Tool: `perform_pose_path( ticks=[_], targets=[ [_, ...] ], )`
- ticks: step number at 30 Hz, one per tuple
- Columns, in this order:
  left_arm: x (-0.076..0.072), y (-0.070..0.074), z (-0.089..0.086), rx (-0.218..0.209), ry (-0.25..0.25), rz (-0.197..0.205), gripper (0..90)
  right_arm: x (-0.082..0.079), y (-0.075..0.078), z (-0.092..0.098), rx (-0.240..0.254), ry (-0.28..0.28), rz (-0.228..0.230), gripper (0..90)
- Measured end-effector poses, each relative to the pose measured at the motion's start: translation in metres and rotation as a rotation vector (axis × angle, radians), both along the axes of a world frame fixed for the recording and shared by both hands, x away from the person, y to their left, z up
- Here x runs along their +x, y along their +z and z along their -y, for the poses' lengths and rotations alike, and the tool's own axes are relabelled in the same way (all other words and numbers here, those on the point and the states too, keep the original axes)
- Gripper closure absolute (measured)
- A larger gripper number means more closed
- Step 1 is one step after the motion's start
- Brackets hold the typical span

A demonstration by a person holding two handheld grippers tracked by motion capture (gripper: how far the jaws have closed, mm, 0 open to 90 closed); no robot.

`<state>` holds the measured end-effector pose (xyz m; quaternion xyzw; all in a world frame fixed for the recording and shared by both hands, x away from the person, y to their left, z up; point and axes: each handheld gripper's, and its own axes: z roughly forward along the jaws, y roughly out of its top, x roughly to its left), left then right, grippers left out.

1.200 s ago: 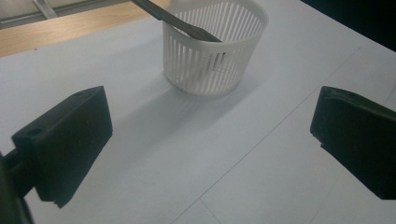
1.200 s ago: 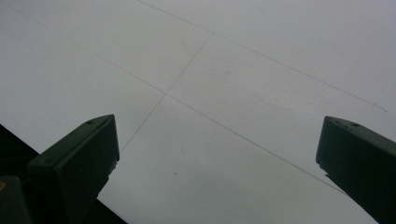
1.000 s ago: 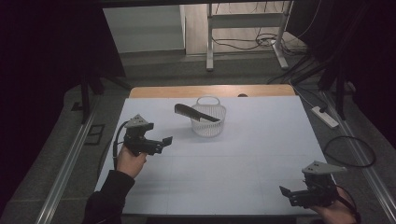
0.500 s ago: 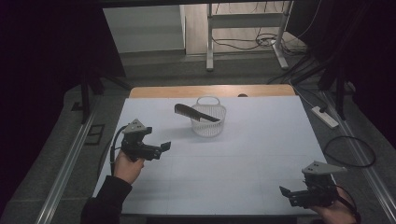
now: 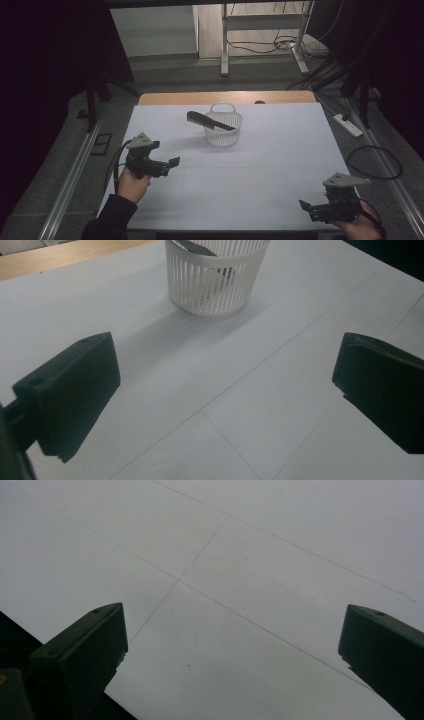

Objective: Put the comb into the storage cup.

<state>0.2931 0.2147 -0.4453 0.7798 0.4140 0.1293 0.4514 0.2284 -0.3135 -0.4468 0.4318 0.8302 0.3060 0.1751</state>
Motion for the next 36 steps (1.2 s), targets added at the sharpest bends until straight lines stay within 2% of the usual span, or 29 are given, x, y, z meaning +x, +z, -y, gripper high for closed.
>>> perform_pose_path(
  ticks=[36],
  targets=[
    [-0.039, 0.000, -0.021, -0.012, 0.038, -0.011, 0.0, 0.000, 0.000, 0.000, -0.002, -0.003, 0.000, 0.0]
  ],
)
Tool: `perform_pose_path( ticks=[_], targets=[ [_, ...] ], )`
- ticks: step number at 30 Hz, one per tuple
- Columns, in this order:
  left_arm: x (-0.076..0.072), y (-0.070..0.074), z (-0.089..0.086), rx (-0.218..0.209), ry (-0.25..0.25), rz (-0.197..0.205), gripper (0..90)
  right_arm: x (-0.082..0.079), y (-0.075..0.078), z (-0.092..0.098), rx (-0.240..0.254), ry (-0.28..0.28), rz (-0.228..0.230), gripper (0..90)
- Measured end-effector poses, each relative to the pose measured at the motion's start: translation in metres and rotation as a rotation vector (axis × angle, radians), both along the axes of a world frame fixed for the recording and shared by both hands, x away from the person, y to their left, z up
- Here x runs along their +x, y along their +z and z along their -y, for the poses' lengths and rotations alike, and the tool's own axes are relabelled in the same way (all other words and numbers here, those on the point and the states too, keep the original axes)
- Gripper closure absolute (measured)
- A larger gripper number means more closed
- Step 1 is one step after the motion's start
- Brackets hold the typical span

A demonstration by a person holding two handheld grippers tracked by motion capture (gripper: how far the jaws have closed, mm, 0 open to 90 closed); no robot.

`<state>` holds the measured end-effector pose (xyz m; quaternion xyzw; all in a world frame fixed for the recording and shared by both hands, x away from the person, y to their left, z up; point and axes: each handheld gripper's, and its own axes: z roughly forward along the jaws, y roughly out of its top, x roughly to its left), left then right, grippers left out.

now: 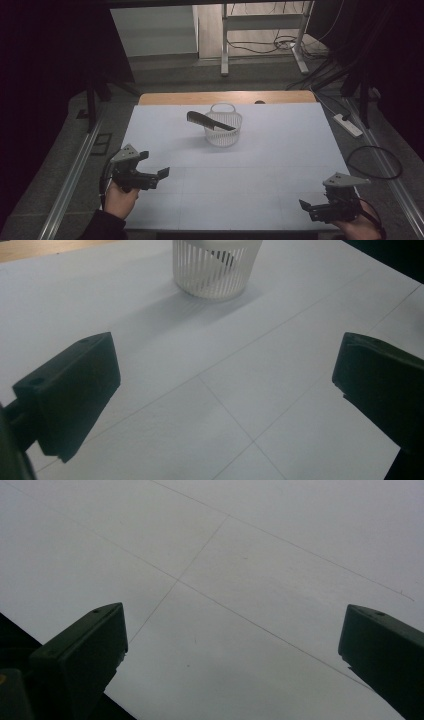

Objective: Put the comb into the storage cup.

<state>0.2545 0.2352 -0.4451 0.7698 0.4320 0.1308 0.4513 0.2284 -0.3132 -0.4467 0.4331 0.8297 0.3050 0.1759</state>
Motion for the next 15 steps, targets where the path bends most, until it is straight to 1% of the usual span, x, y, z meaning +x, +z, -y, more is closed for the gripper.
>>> perform_pose_path(
  ticks=[15],
  targets=[
    [-0.0098, -0.0016, -0.0049, 0.010, 0.015, -0.012, 0.0, 0.0003, -0.0001, 0.0001, 0.001, 0.001, -0.003, 0.0]
  ],
)
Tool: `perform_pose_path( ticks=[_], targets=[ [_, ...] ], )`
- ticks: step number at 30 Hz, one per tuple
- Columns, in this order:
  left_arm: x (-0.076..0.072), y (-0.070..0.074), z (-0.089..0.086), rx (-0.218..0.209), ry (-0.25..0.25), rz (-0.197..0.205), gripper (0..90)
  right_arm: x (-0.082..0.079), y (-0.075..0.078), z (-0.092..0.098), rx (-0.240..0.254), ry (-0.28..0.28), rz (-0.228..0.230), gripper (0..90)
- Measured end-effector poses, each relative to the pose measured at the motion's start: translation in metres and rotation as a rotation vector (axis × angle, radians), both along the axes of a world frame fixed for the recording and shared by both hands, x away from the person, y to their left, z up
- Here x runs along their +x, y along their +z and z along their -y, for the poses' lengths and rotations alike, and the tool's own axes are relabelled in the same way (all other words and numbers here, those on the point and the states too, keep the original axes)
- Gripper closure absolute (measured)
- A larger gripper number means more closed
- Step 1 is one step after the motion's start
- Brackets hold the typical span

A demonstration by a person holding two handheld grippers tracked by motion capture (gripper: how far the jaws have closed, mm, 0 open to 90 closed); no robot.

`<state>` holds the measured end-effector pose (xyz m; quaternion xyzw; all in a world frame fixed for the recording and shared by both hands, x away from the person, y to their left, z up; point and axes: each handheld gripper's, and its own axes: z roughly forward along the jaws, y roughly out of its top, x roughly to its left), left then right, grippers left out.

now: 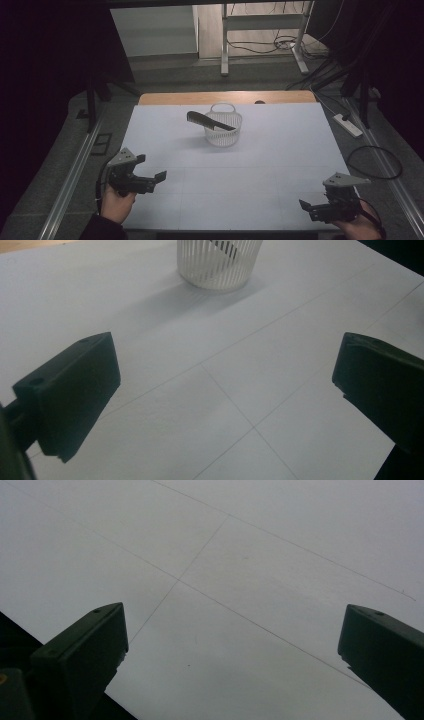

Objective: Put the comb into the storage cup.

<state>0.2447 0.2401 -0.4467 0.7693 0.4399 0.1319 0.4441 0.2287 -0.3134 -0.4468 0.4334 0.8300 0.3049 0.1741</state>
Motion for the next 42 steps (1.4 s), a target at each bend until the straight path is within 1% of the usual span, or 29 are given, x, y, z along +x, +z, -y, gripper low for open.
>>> perform_pose_path(
  ticks=[4, 9, 22, 32, 42],
  targets=[
    [-0.003, -0.001, -0.001, 0.012, 0.007, -0.006, 0.0, 0.000, 0.000, 0.000, 0.001, -0.001, -0.001, 0.0],
    [-0.007, -0.001, -0.002, 0.015, 0.010, -0.016, 0.0, 0.000, 0.000, 0.001, 0.004, -0.001, -0.001, 0.0],
    [-0.020, -0.003, -0.007, 0.040, 0.030, -0.025, 0.0, 0.000, 0.000, 0.000, 0.003, -0.002, 0.000, 0.0],
    [-0.030, -0.004, -0.014, 0.039, 0.056, -0.024, 0.0, 0.000, 0.000, 0.000, 0.002, -0.002, 0.000, 0.0],
    [-0.038, -0.006, -0.020, 0.036, 0.069, -0.029, 0.0, 0.000, 0.000, 0.000, 0.000, -0.003, 0.000, 0.0]
  ],
)
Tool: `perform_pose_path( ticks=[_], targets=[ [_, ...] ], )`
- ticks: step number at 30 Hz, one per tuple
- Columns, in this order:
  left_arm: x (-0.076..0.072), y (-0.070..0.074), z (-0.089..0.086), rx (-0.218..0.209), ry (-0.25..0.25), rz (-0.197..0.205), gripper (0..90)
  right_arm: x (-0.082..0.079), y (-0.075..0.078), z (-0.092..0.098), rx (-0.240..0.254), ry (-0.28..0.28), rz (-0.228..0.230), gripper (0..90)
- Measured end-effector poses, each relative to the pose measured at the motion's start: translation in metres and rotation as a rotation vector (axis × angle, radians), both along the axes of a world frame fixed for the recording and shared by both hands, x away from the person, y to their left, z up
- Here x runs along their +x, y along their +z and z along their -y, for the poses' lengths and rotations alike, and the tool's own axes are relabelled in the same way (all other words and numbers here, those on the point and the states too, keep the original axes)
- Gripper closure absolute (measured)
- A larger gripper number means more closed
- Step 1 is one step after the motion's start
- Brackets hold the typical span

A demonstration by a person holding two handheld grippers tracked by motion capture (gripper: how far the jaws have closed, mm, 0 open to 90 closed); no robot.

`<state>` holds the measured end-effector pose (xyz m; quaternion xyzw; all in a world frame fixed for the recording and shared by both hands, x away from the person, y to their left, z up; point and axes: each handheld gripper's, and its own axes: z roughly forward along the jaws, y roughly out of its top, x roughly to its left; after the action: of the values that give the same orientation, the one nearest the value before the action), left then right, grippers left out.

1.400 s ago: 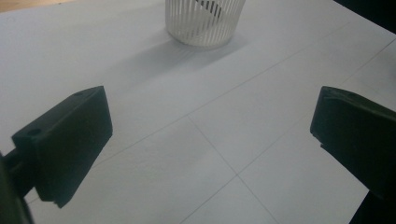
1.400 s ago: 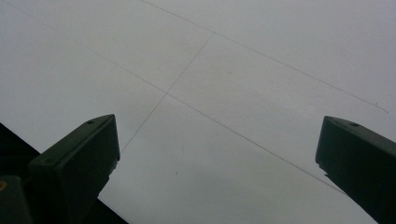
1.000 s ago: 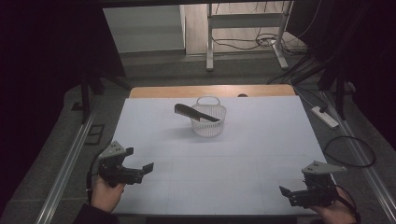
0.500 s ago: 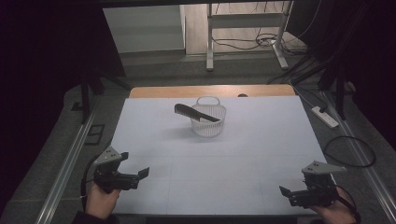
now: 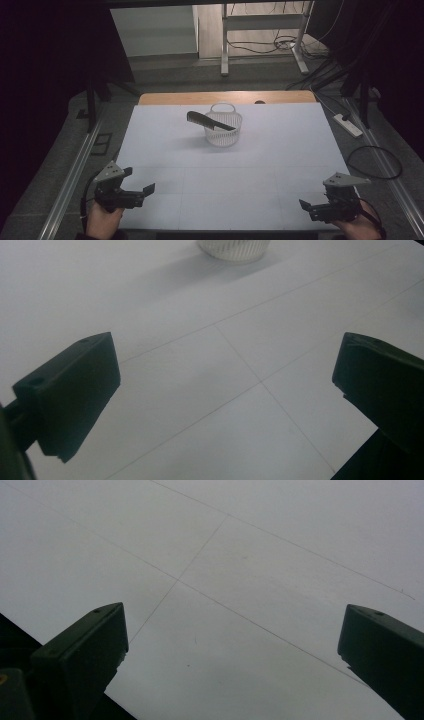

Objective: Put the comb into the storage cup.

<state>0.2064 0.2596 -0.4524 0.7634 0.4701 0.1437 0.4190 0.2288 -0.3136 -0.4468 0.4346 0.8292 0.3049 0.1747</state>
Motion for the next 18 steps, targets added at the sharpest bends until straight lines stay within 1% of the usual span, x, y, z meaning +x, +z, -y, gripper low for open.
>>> perform_pose_path(
  ticks=[11, 18],
  targets=[
    [-0.012, -0.002, -0.008, -0.004, 0.022, -0.005, 0.0, 0.000, 0.000, 0.000, -0.003, -0.001, 0.000, 0.0],
    [-0.018, -0.003, -0.011, 0.006, 0.034, -0.008, 0.0, 0.000, 0.000, 0.000, -0.004, -0.005, 0.000, 0.0]
  ],
)
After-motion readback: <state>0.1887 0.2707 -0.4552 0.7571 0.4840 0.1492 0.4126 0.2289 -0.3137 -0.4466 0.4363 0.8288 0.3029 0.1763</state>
